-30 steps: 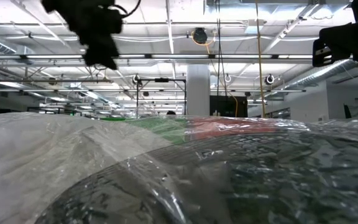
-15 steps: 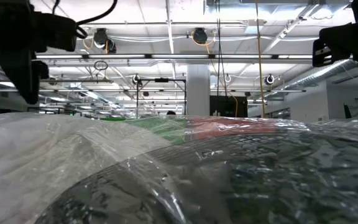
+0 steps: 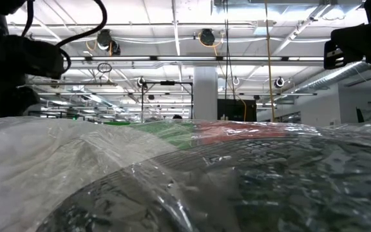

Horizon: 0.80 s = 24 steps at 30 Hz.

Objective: Pick & Place Travel size toiletries
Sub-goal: Put the left blue toothbrush into the blue bin

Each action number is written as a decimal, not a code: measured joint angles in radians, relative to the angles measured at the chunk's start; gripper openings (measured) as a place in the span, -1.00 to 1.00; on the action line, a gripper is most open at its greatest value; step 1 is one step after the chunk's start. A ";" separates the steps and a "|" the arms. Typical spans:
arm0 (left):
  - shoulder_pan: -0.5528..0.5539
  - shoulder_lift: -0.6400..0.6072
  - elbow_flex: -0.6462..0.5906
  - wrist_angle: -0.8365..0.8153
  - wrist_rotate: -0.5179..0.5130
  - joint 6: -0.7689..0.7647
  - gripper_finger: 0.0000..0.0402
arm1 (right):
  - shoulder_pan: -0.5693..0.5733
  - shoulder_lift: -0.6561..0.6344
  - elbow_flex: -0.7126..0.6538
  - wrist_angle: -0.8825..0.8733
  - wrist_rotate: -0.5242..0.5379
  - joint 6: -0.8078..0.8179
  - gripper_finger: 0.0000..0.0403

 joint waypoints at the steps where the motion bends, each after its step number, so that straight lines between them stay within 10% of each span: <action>1: -0.001 0.011 0.000 0.005 0.000 0.002 0.03 | 0.000 0.000 0.000 0.000 0.000 0.000 -1.00; 16: -0.002 0.134 0.006 0.006 -0.009 0.000 0.01 | 0.000 0.000 0.000 0.000 0.000 0.000 -1.00; 24: -0.002 0.139 0.002 0.014 -0.063 -0.097 -0.56 | 0.000 0.000 0.000 0.000 0.000 0.000 -1.00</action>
